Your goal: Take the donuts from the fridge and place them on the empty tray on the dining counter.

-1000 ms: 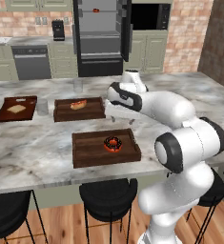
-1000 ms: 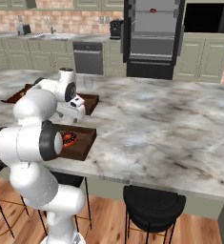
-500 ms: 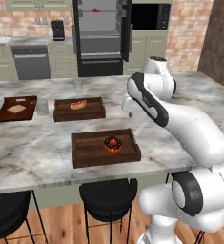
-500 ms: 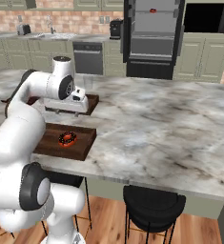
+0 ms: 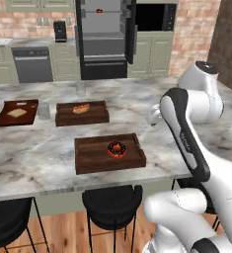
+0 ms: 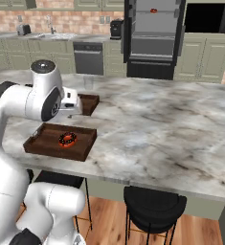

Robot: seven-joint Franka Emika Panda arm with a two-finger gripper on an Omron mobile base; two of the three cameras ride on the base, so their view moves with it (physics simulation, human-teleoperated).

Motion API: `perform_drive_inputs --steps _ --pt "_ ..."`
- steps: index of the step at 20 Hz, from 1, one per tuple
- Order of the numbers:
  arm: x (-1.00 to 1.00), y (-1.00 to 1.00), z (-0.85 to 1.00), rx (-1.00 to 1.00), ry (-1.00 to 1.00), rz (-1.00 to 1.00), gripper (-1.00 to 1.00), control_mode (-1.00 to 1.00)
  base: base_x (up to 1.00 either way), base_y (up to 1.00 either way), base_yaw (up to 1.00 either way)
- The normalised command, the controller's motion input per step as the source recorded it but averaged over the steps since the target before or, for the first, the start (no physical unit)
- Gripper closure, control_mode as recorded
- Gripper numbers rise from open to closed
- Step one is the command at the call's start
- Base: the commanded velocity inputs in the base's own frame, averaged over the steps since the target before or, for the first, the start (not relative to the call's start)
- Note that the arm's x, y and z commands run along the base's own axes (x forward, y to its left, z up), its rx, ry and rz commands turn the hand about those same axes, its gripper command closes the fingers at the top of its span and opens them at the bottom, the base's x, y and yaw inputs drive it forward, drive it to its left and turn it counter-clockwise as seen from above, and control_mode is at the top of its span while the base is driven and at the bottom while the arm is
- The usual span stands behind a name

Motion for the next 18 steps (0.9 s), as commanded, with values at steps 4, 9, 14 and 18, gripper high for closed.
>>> perform_drive_inputs --steps 4,9,14,18 --pt "-0.87 0.00 0.40 0.00 -0.24 -0.17 -1.00 -1.00 0.00 0.00 0.00" --pt "-0.79 -0.03 0.47 0.00 -0.19 -0.26 -1.00 -1.00 0.00 0.00 0.00" --pt "-0.56 -0.04 0.81 0.00 -0.13 -0.19 -1.00 -1.00 0.00 0.00 0.00" --pt "-0.30 -0.10 0.22 0.00 -0.02 -0.08 -1.00 1.00 -0.10 -0.34 -0.07"
